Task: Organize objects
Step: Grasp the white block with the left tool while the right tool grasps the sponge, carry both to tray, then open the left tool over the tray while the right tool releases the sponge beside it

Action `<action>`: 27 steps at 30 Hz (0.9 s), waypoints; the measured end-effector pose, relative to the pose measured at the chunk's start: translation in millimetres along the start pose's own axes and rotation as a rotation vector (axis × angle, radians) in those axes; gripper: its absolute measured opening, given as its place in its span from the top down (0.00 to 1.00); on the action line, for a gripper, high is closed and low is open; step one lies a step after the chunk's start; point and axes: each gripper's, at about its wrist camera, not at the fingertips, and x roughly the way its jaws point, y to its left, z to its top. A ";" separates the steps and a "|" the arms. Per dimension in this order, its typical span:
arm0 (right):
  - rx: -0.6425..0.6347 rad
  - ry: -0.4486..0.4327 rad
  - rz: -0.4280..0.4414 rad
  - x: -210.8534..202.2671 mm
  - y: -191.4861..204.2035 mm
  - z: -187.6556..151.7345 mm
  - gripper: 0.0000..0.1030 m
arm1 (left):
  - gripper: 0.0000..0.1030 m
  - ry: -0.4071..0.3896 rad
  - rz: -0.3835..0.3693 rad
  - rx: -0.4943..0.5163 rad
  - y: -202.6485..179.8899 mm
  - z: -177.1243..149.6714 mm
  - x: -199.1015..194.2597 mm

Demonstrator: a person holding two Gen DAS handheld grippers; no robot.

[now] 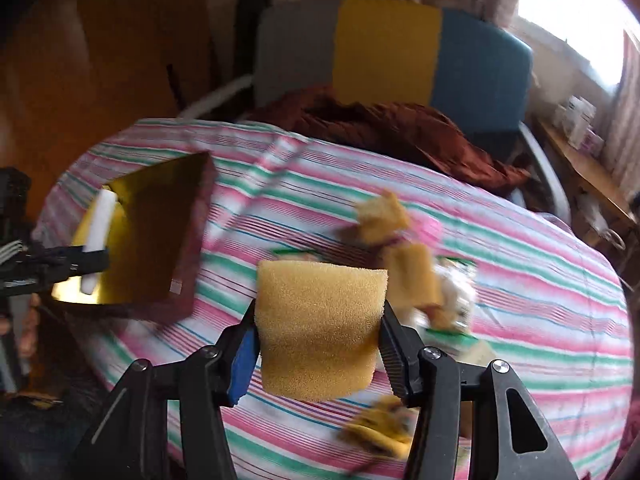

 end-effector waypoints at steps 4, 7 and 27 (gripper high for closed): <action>-0.057 -0.019 0.117 22.3 64.9 22.5 0.47 | 0.42 -0.039 0.117 -0.054 43.4 -5.4 -23.0; -0.098 0.001 0.176 49.2 115.8 36.5 0.46 | 0.36 -0.035 0.183 -0.088 65.5 -8.3 -26.1; -0.235 -0.231 -0.143 42.7 199.1 12.8 0.00 | 0.21 -0.184 0.364 -0.045 70.4 -26.9 -63.9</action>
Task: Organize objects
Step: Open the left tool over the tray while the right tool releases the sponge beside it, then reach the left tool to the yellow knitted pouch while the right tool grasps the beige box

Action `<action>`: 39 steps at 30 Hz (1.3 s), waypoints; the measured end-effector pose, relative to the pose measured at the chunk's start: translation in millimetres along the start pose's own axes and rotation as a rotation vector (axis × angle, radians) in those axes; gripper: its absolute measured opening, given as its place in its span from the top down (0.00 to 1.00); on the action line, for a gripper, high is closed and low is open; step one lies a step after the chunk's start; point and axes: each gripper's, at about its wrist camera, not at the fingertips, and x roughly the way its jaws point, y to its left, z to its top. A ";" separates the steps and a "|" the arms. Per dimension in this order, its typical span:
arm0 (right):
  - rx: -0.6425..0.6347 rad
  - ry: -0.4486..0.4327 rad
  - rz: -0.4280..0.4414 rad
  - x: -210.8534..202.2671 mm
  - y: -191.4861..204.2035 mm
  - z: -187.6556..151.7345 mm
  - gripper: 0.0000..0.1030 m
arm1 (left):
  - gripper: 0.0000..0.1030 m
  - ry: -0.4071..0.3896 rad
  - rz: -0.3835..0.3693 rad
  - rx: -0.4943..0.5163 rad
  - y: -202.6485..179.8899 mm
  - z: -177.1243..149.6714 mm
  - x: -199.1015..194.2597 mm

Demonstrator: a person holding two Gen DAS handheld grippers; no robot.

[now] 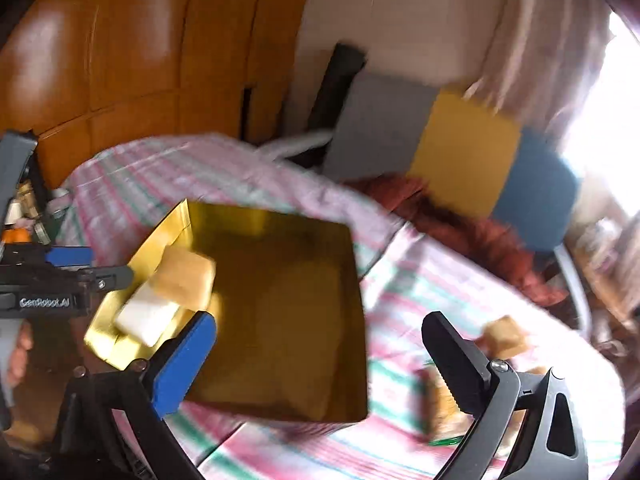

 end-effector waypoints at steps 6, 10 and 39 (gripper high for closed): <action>0.089 0.097 0.102 9.7 -1.2 -19.0 0.01 | 0.21 -0.029 0.018 0.047 -14.9 0.6 -12.7; 0.135 0.089 0.126 6.0 -5.6 -28.0 0.04 | 0.21 -0.045 0.037 0.075 -22.3 -2.1 -18.1; 0.314 0.095 0.060 -20.8 -80.1 -74.5 0.03 | 0.21 -0.012 -0.067 0.267 -90.5 -22.6 -26.2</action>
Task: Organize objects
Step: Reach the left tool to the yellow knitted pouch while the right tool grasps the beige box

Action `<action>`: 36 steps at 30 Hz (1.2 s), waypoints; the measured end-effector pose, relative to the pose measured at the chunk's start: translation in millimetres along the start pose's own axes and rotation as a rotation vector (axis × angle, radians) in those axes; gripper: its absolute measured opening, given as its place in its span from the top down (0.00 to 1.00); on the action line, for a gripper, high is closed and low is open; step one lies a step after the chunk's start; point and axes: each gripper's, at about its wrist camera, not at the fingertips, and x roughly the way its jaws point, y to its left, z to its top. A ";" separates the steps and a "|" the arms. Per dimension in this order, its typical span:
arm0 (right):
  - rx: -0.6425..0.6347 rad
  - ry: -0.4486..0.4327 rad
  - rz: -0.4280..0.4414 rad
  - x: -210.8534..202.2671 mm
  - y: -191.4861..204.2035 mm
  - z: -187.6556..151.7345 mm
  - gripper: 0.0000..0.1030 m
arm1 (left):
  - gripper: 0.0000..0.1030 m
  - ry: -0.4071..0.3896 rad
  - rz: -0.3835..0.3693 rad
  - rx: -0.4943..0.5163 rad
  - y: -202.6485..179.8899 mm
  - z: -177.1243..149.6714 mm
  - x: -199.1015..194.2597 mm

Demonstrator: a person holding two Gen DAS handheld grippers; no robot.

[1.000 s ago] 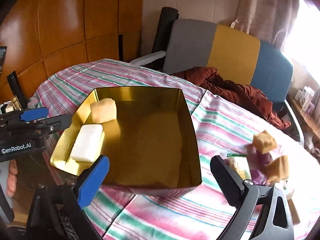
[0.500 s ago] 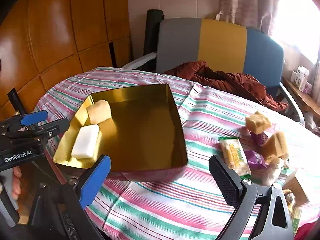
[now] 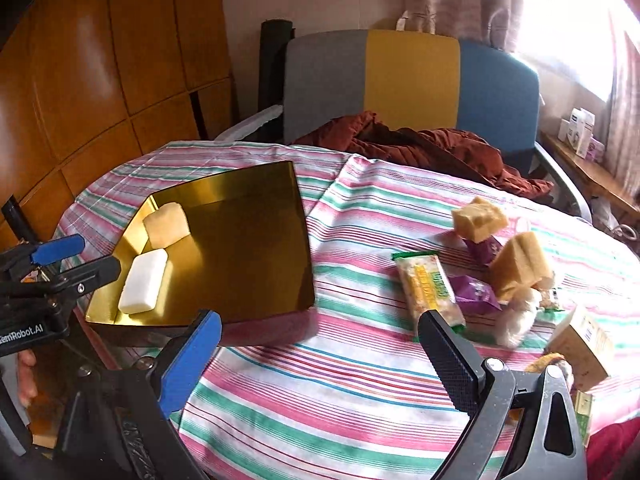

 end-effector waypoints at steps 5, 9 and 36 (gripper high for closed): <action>0.052 0.014 -0.031 -3.9 -22.0 -6.9 0.02 | 0.21 0.033 -0.061 0.028 -13.8 -0.5 6.9; 0.109 0.038 -0.056 -8.9 -46.3 -15.0 0.02 | 0.21 0.046 -0.107 0.069 -28.4 0.6 9.7; 0.554 -0.022 -0.468 -114.8 -263.5 -57.7 0.00 | 0.22 0.300 -0.649 0.383 -250.7 21.4 73.6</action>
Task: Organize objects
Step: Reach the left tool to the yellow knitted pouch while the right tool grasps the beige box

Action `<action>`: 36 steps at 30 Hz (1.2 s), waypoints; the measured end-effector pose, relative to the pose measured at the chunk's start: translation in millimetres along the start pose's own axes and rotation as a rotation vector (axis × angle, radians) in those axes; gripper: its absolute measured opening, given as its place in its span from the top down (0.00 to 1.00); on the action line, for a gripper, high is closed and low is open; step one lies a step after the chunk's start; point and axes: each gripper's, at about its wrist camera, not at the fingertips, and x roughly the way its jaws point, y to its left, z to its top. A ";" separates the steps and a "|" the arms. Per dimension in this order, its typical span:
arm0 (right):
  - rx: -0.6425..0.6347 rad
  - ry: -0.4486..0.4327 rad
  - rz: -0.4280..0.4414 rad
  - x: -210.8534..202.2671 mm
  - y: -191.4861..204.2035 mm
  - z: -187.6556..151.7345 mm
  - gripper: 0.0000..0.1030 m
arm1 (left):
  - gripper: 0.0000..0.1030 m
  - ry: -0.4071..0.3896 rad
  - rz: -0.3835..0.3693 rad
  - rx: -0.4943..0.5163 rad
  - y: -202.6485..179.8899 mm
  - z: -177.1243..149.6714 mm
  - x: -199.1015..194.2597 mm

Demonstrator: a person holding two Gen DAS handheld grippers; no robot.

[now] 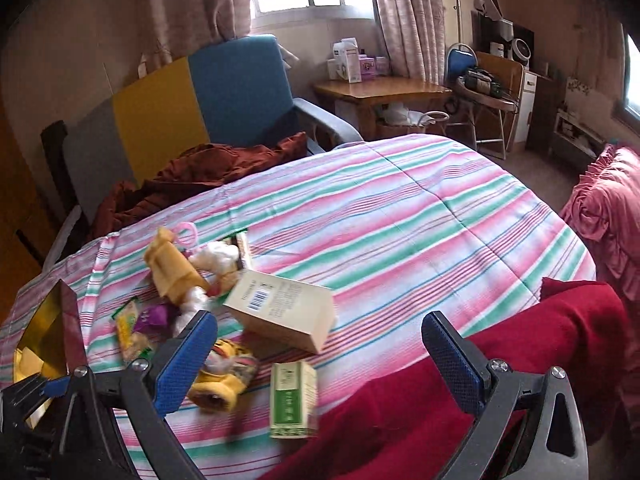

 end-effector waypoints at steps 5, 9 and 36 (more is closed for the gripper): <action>-0.024 0.026 0.012 6.9 -4.9 -2.1 0.00 | 0.21 0.047 -0.041 0.017 -21.8 19.5 35.1; -0.047 0.046 0.024 12.1 -8.2 -2.0 0.00 | 0.21 0.076 -0.038 0.027 -32.1 32.9 63.0; -0.788 0.469 0.073 151.3 74.3 26.6 0.01 | 0.51 0.081 -0.109 -0.008 15.2 -4.1 50.8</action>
